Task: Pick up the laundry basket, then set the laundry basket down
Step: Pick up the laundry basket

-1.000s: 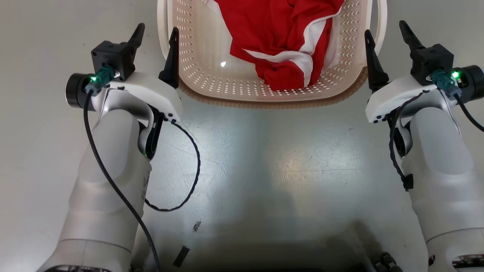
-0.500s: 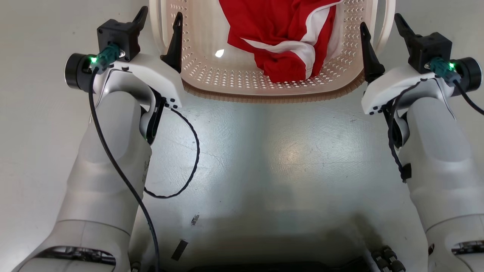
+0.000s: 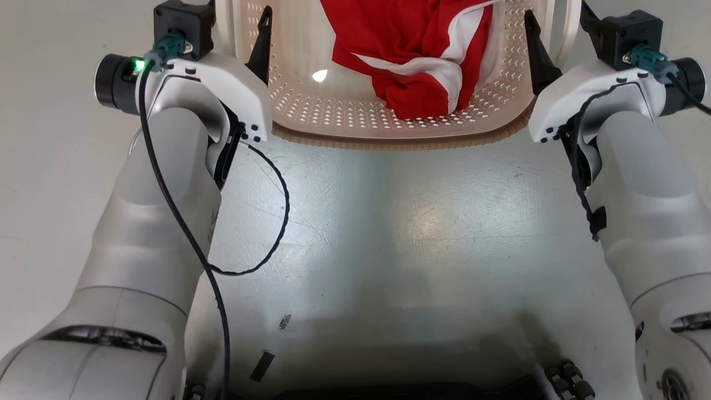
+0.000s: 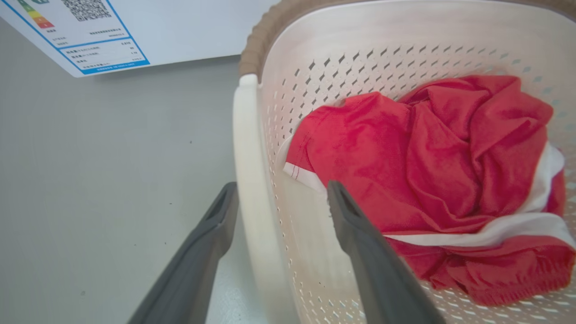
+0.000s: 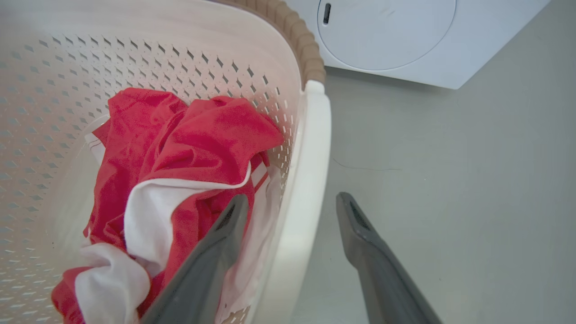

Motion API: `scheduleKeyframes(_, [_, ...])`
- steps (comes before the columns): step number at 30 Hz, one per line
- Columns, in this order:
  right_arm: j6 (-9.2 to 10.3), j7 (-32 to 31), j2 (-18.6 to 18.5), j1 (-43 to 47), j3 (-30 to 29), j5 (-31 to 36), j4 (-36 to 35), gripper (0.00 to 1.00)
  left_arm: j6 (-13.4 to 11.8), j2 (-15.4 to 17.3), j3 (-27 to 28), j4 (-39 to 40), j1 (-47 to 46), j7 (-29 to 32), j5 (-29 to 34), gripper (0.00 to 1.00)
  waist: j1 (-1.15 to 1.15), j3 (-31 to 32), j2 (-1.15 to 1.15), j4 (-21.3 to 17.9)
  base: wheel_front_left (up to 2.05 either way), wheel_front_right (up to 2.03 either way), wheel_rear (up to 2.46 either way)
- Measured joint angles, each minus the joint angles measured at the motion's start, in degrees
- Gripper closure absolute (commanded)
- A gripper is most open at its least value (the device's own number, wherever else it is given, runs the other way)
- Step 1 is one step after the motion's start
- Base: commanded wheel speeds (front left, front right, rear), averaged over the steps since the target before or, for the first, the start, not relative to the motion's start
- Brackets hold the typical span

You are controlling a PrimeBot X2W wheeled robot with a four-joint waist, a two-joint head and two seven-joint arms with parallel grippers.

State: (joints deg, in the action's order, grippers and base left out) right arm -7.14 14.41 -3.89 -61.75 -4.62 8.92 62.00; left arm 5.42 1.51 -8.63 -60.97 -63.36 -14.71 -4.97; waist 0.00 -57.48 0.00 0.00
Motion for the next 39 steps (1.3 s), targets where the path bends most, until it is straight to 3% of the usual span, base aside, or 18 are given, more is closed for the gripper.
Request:
scheduleKeyframes(13, [0.0,0.04,-0.12,-5.84,-0.18,-0.36,6.88,0.0,-0.12,-0.03,-1.74,-6.98,-5.42,0.0,0.56,0.0,0.0,-0.89,0.0,0.11,0.0,0.0,0.0])
scheduleKeyframes(39, [0.0,0.04,-0.18,-6.52,4.55,-5.89,7.73,0.01,-1.07,-0.22,-5.54,-10.74,-7.44,0.0,0.41,0.0,0.0,-1.38,0.0,-0.34,0.0,0.0,0.0])
